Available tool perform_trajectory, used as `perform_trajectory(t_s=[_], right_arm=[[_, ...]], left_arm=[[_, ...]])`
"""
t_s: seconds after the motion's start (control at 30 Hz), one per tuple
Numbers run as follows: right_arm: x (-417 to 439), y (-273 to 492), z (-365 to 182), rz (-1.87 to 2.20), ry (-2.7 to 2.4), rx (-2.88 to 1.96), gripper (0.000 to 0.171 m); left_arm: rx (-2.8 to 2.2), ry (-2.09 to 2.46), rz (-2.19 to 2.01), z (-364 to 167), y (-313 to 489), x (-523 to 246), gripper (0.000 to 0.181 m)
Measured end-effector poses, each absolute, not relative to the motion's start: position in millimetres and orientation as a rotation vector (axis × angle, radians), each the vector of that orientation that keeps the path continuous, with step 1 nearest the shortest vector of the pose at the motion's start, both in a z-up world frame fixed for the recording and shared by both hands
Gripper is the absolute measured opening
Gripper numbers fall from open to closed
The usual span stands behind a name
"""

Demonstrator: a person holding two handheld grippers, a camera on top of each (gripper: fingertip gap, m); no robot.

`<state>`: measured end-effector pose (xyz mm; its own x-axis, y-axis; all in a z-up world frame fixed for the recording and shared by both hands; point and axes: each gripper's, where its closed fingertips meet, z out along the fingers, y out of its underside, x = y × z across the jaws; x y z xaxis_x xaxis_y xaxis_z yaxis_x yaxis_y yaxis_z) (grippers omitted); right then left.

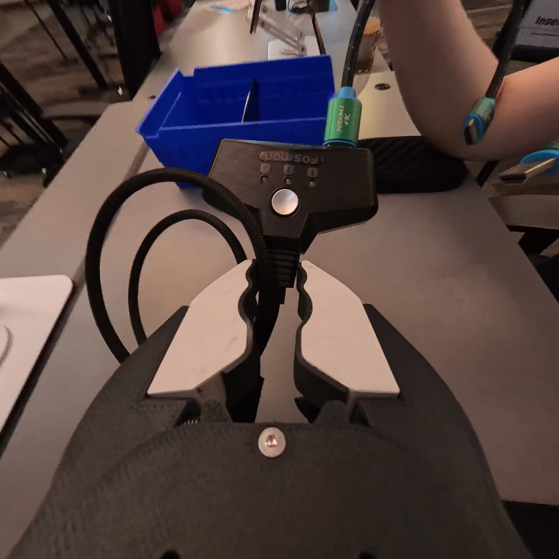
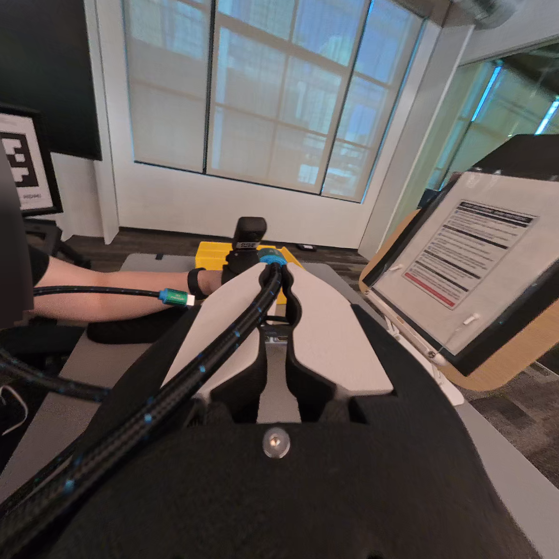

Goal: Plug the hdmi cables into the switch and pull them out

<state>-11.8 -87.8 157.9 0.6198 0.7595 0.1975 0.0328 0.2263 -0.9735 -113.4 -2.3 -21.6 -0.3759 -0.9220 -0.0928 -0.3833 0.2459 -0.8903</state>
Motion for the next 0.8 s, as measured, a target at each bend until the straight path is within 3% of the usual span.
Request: perform_trajectory(t_s=[0.4, 0.8], right_arm=[[-63, -75, 125, 0.35, -1.002, -1.309, 0.008], [-78, -91, 129, 0.298, -1.094, -1.239, 0.008]], left_arm=[[-0.919, 1.844, -1.06, 50, -35, -143, 0.022], [-0.87, 1.9, -0.988, 62, -53, -153, 0.022]])
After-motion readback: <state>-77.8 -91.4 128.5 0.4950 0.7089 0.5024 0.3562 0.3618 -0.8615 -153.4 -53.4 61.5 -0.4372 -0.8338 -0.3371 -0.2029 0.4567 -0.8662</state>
